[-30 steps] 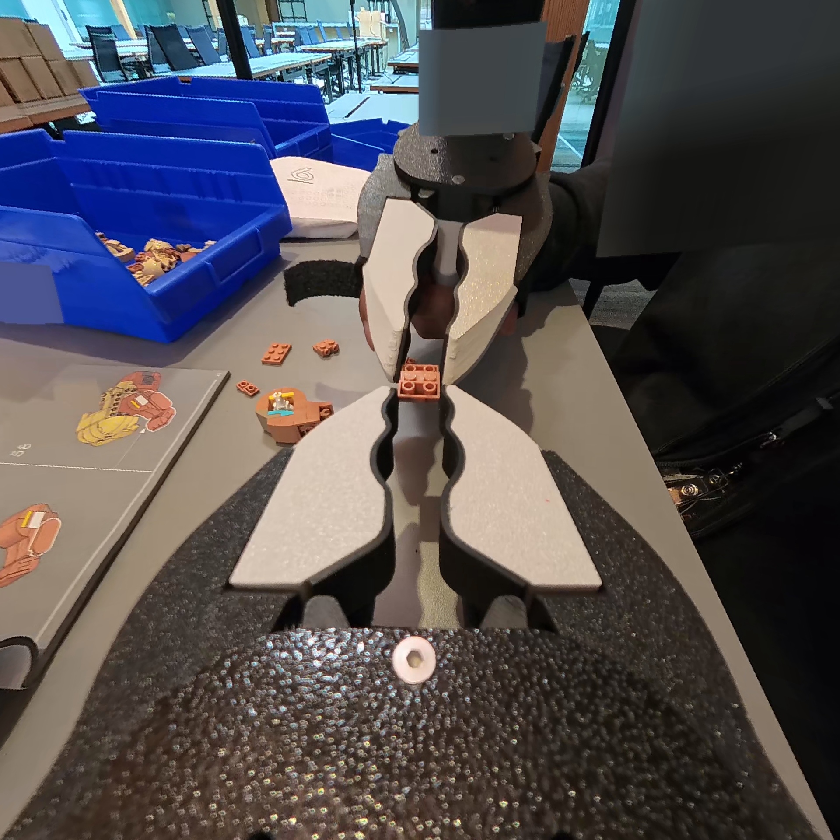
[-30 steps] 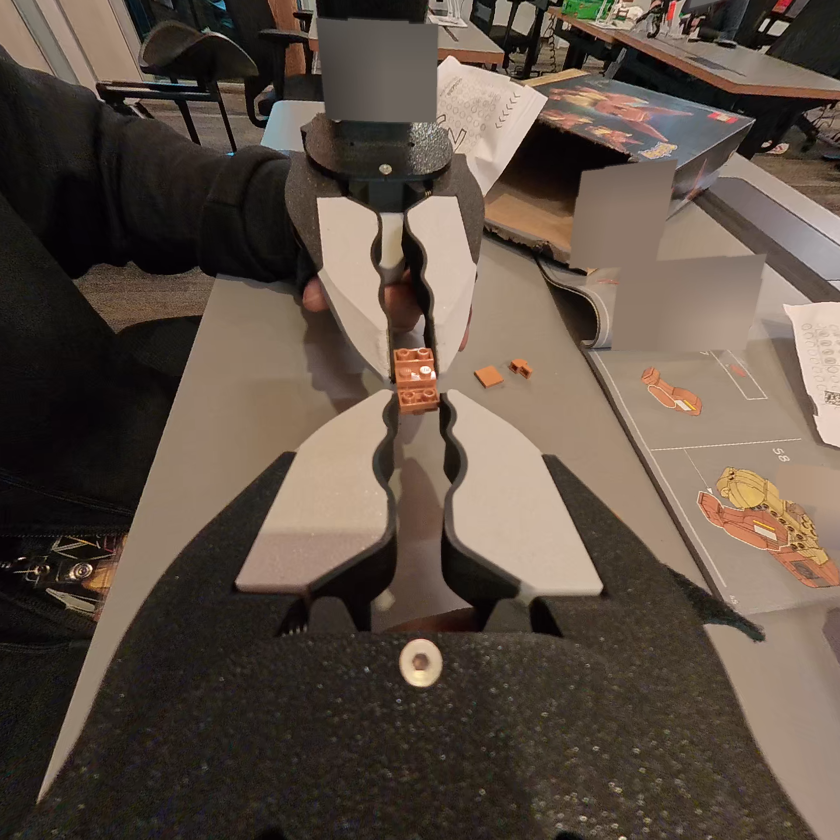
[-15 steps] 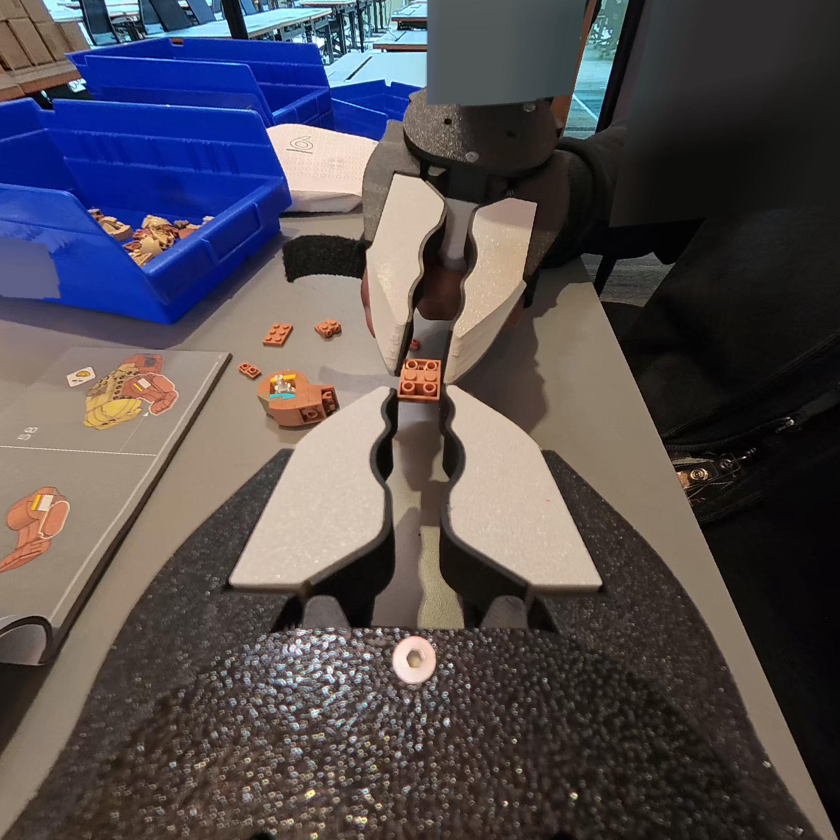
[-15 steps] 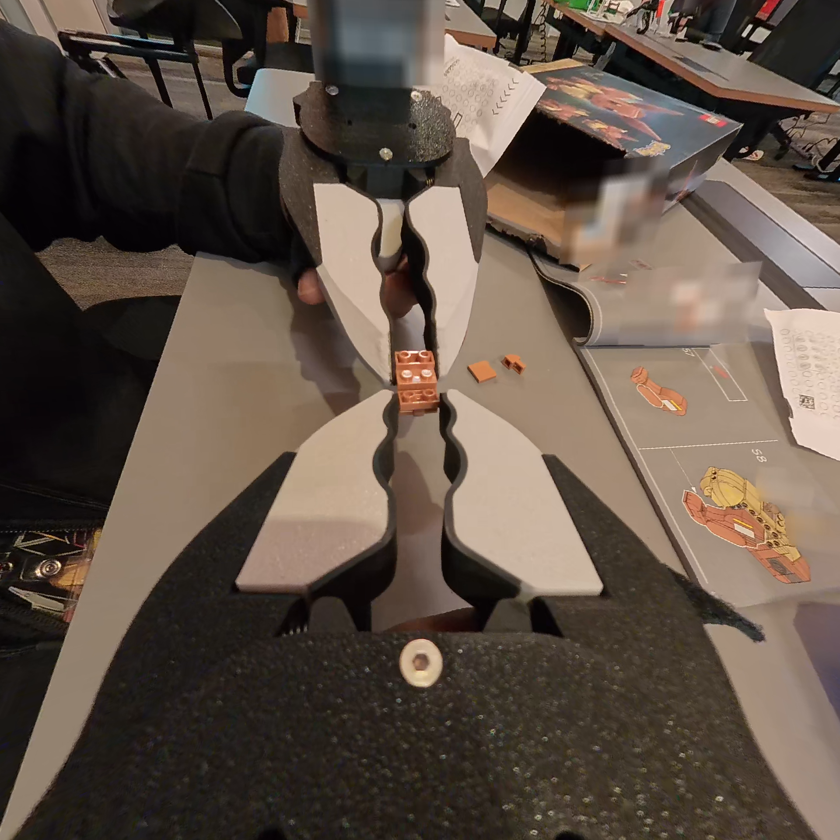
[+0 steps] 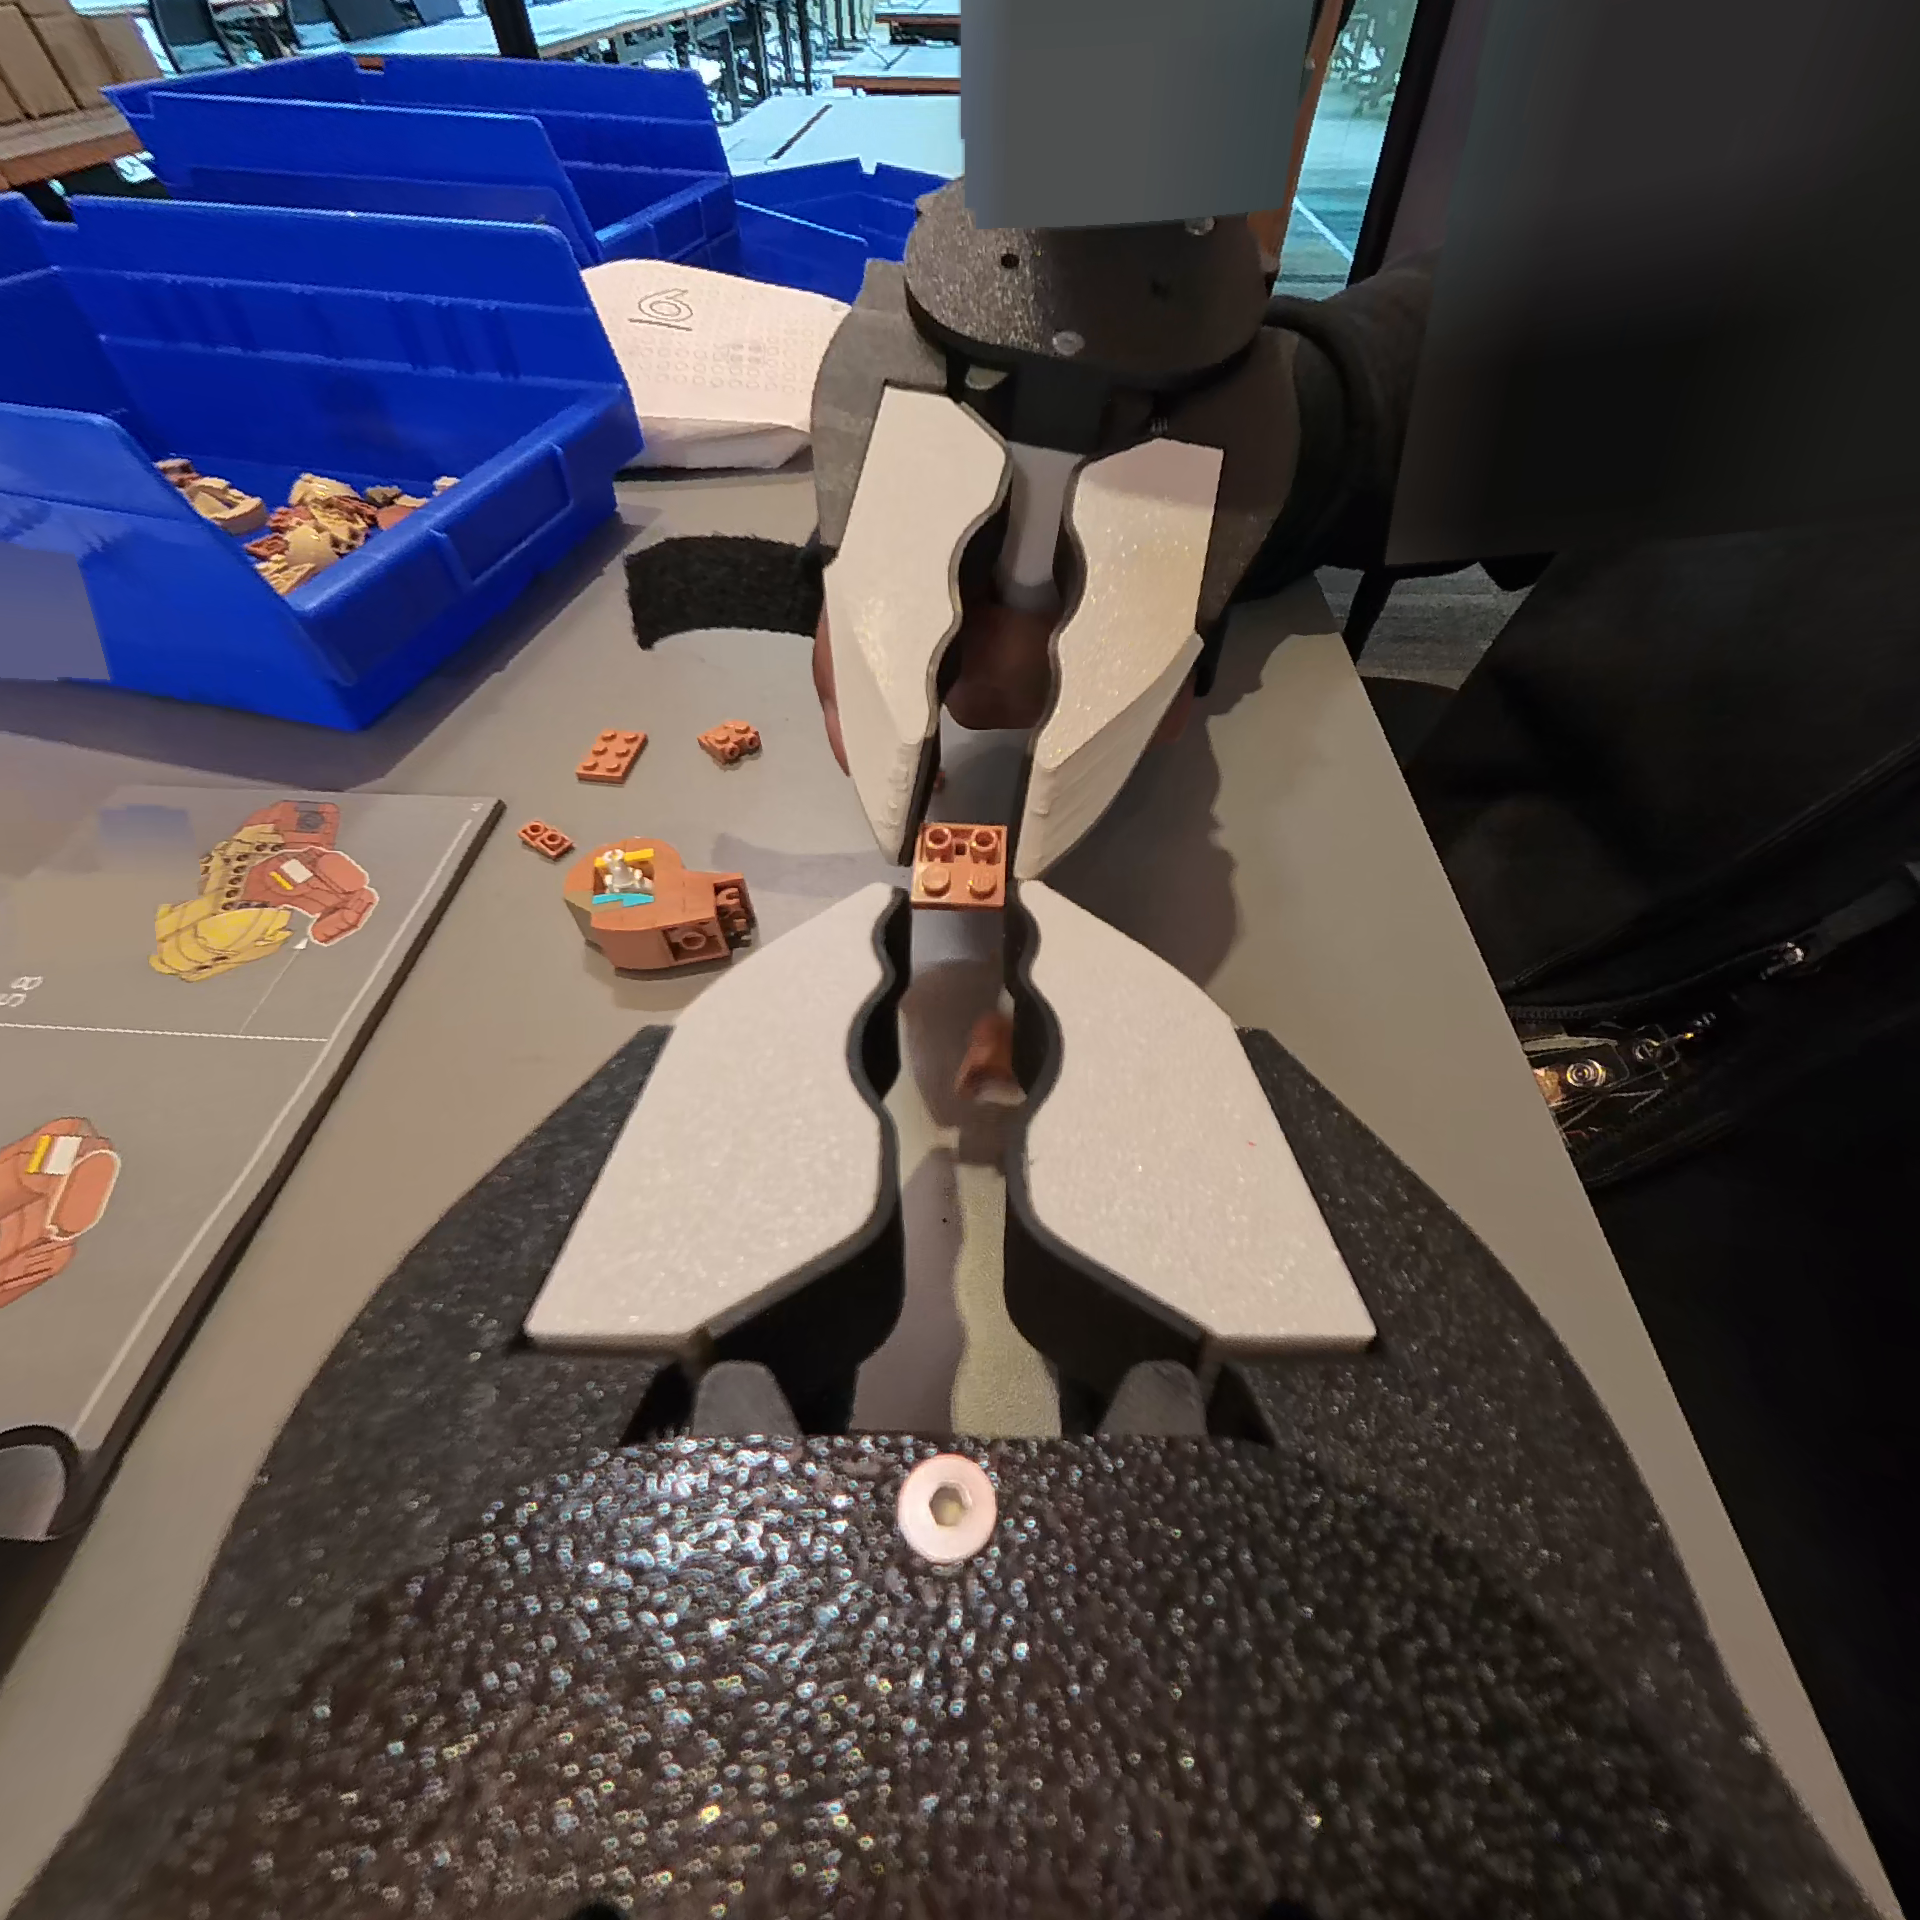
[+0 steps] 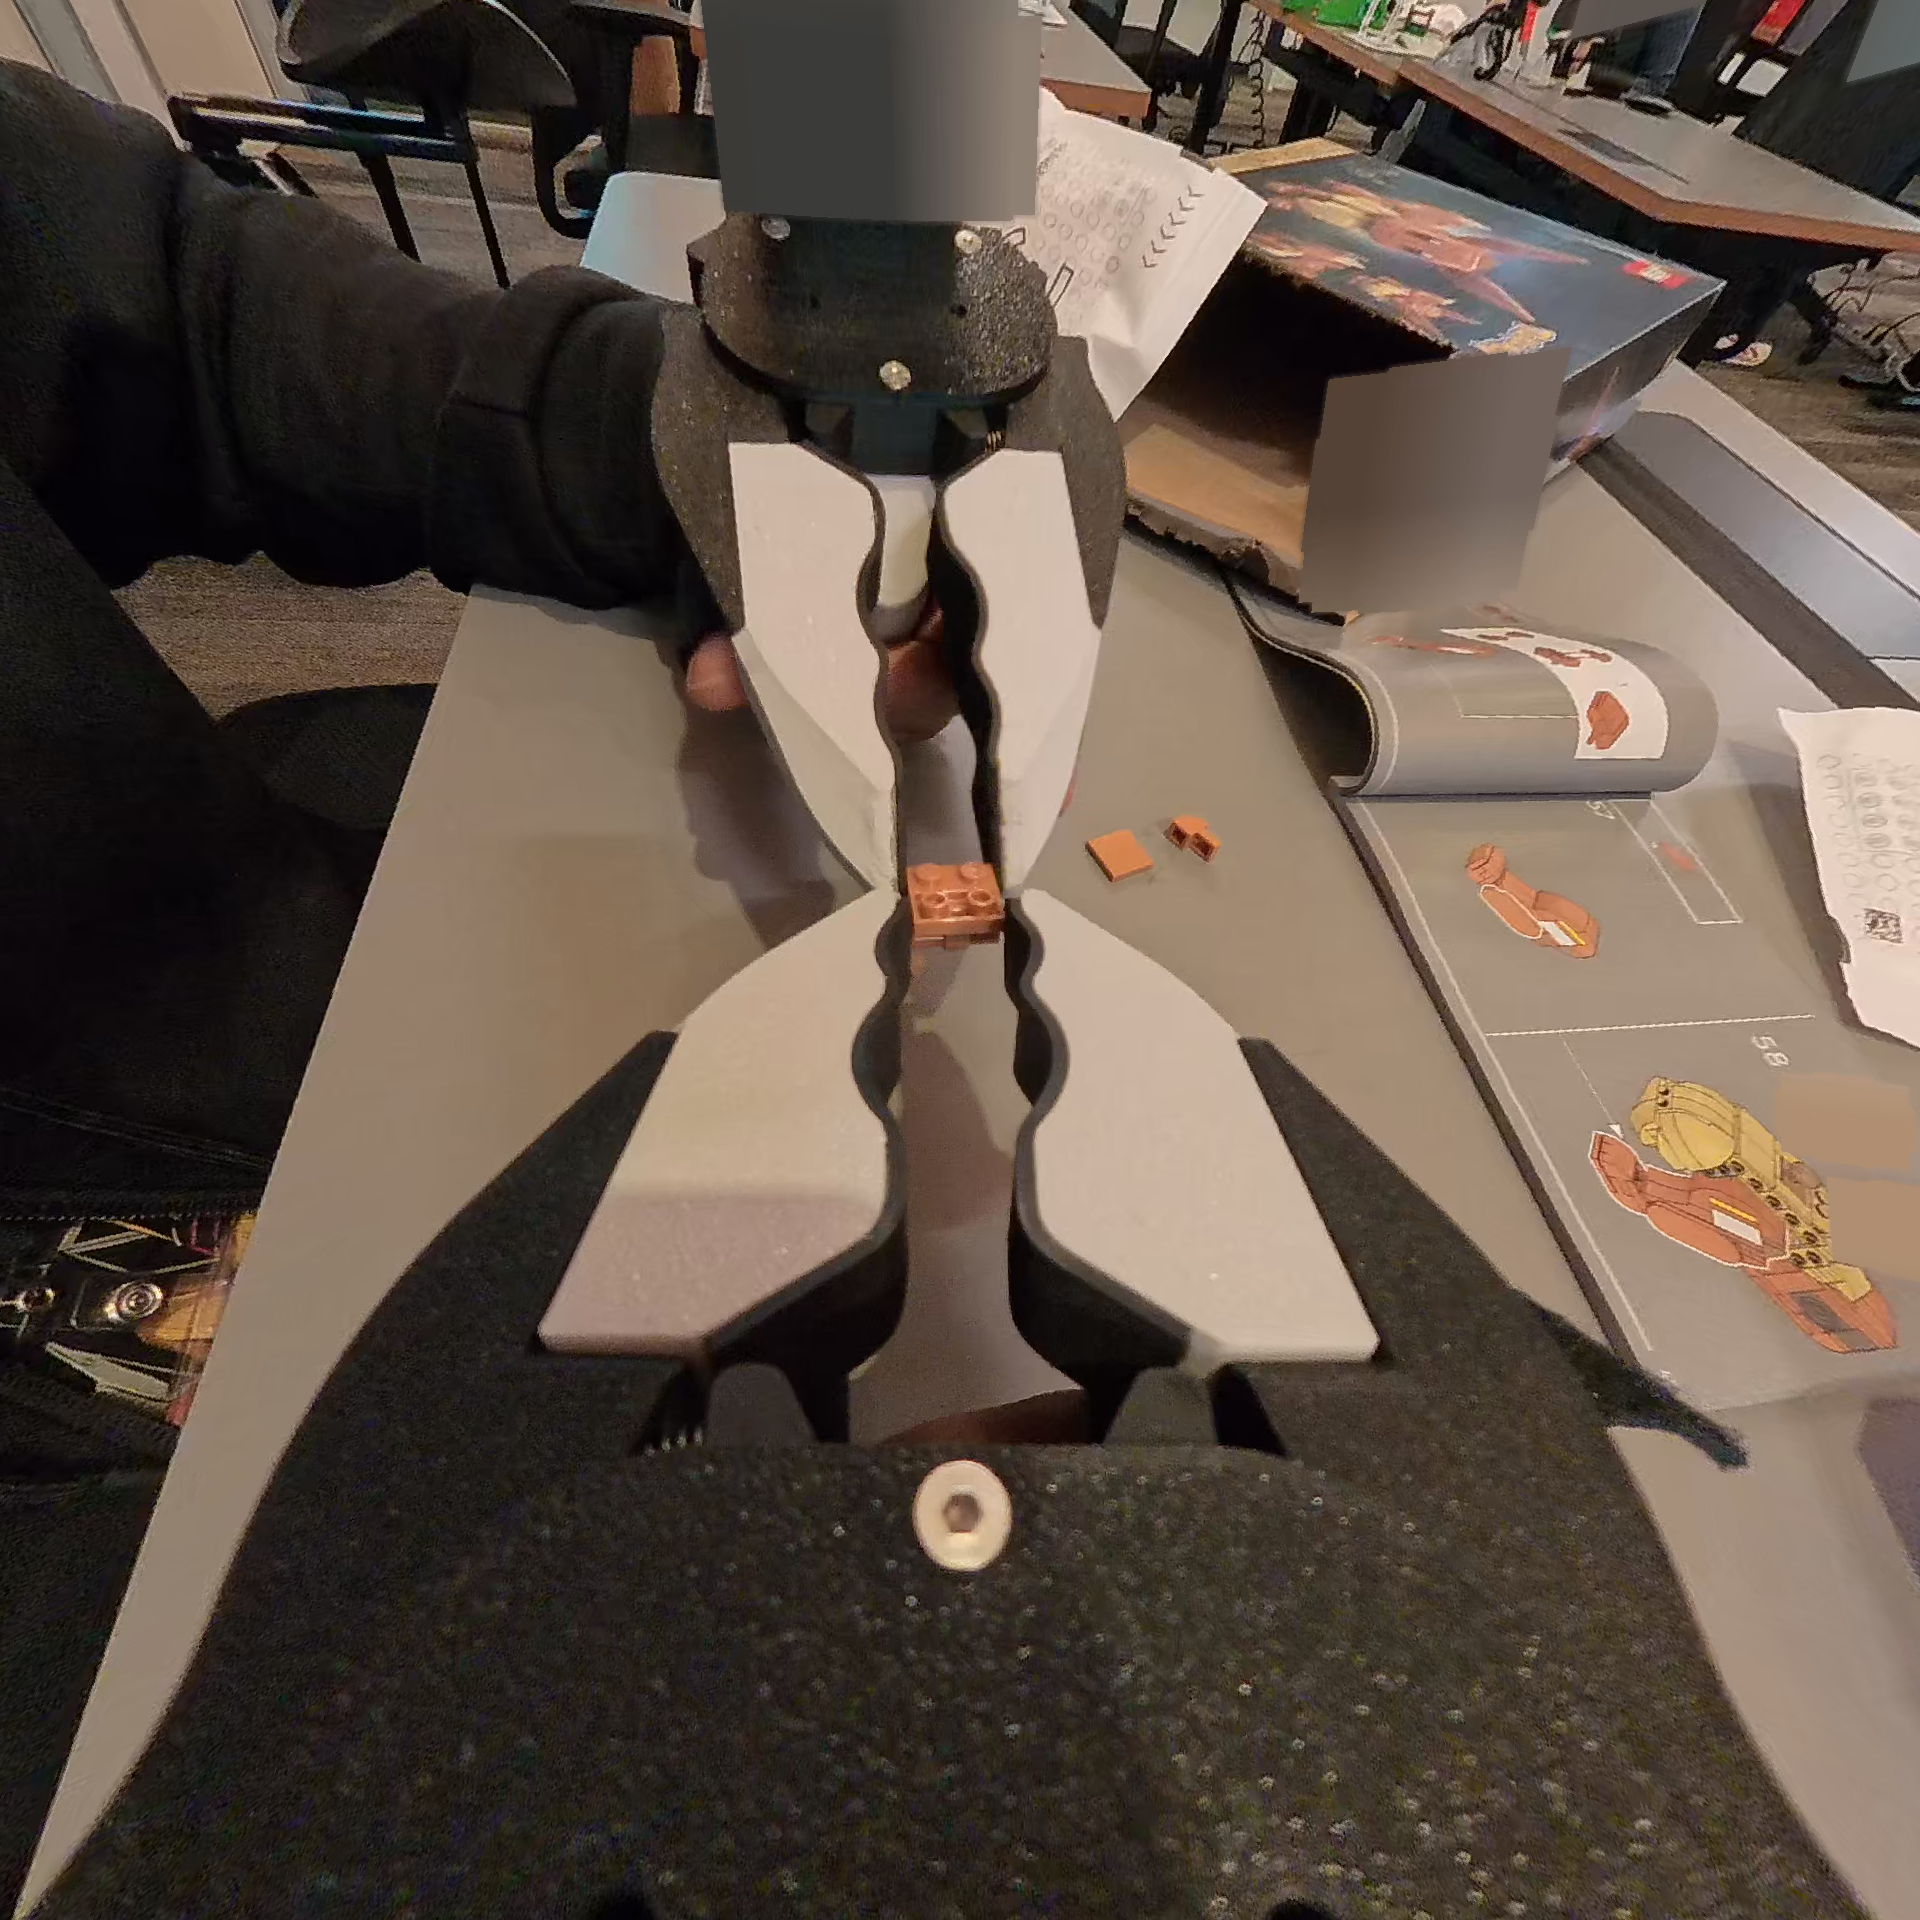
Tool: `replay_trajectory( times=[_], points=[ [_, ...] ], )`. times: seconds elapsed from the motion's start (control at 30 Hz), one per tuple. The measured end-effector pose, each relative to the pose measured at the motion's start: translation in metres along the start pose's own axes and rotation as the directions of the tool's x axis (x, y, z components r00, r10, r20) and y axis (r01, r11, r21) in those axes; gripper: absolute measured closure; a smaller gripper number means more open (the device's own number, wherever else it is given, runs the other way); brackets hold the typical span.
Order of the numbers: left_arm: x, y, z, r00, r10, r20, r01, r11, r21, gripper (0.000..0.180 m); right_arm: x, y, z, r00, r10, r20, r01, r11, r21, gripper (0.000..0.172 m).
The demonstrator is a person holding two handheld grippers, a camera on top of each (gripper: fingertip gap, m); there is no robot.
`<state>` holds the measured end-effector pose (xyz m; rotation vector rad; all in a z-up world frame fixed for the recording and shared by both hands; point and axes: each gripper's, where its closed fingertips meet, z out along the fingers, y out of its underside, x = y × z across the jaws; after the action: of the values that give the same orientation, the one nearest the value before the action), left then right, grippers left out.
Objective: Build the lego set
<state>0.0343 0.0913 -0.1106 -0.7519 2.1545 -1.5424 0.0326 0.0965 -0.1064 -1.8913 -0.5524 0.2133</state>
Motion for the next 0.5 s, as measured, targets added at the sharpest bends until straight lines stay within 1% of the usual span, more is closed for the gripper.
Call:
replay_trajectory(
  times=[0.17, 0.27, 0.33, 0.5],
  points=[
    [-0.002, 0.003, 0.001, 1.000, 0.005, 0.015, -0.004, 1.000, -0.015, 0.163, 0.001, 0.003, 0.000, 1.000, -0.002, -0.001, 0.002, 1.000, -0.018, 0.155],
    [-0.005, 0.006, 0.001, 0.999, 0.025, 0.040, -0.023, 0.999, -0.041, 0.161, 0.002, 0.008, 0.000, 1.000, -0.003, -0.002, 0.003, 0.999, -0.045, 0.155],
    [-0.006, 0.009, 0.000, 0.997, 0.048, 0.056, -0.045, 0.997, -0.059, 0.162, 0.003, 0.011, -0.002, 1.000, -0.015, 0.000, 0.015, 0.998, -0.061, 0.155],
    [0.000, 0.015, -0.003, 0.997, 0.076, 0.013, -0.074, 0.993, -0.096, 0.162, 0.004, 0.015, -0.008, 1.000, -0.011, 0.006, 0.012, 0.997, -0.074, 0.155]
  ],
)
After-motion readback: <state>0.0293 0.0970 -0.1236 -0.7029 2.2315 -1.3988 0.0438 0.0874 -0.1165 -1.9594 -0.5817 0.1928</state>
